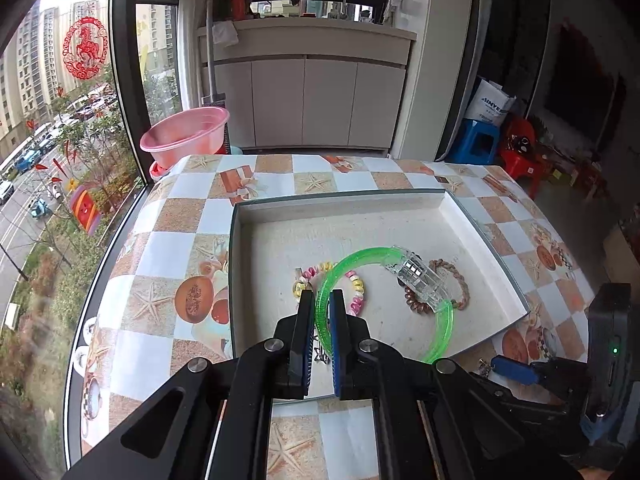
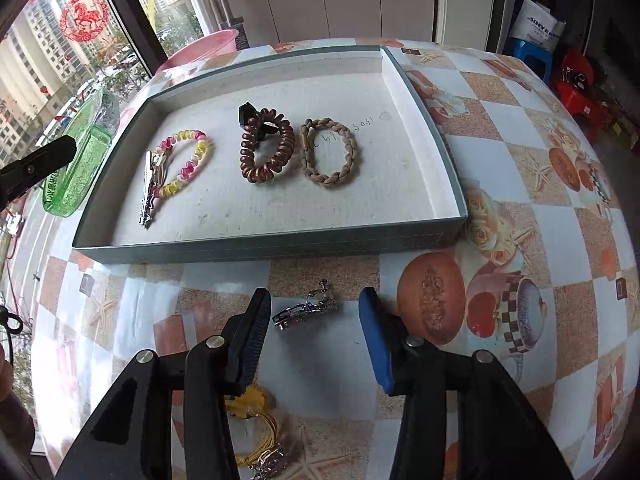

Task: Organize jewelry
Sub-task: 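Carry the heart pendant toward the tray with the right tool while the left tool carries the green bangle, then release the heart pendant in the tray with the right tool while the left tool releases the bangle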

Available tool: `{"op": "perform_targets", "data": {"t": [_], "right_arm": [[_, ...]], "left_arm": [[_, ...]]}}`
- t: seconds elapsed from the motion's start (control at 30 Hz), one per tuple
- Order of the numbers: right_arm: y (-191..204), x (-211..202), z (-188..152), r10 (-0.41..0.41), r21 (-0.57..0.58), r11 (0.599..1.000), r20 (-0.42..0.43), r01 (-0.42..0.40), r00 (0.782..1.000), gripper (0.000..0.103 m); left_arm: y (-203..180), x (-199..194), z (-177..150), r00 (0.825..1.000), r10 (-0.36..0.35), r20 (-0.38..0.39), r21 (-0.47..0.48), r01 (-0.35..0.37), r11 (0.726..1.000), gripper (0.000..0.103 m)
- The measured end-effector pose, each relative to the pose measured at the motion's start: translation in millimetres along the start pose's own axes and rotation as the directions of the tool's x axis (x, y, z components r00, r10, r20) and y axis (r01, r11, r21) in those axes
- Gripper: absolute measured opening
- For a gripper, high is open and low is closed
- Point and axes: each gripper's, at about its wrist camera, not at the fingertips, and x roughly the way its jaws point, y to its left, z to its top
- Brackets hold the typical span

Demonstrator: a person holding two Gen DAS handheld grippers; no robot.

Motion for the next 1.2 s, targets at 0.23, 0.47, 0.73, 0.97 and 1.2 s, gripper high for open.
{"op": "perform_targets", "data": {"t": [0.23,0.47,0.73,0.97,1.2], "right_arm": [[6,-9,-8,-0.008,-0.034,0.999,0.020,0.009,1.000,0.034],[-3,-47,9,0.067,-0.005,0.998,0.084,-0.067,0.994,0.034],[-21,-55,63,0.073,0.065,0.994,0.139,-0.083,0.988,0.034],[-23,-25,84,0.064,0.081,0.994,0.127,-0.075,0.990,0.034],[-20,3,85,0.035,0.062,0.997,0.100,-0.042,0.994,0.034]], "left_arm": [[3,4,-2,1.000,0.002,-0.004,0.002,-0.002,1.000,0.020],[6,2,4,1.000,0.008,0.007,-0.002,-0.008,1.000,0.020],[3,24,11,0.999,0.029,-0.019,-0.019,-0.029,0.999,0.020],[-5,48,6,0.998,0.045,-0.047,0.001,-0.045,0.999,0.020],[-11,61,0,0.996,0.067,-0.056,0.035,-0.065,0.997,0.020]]}}
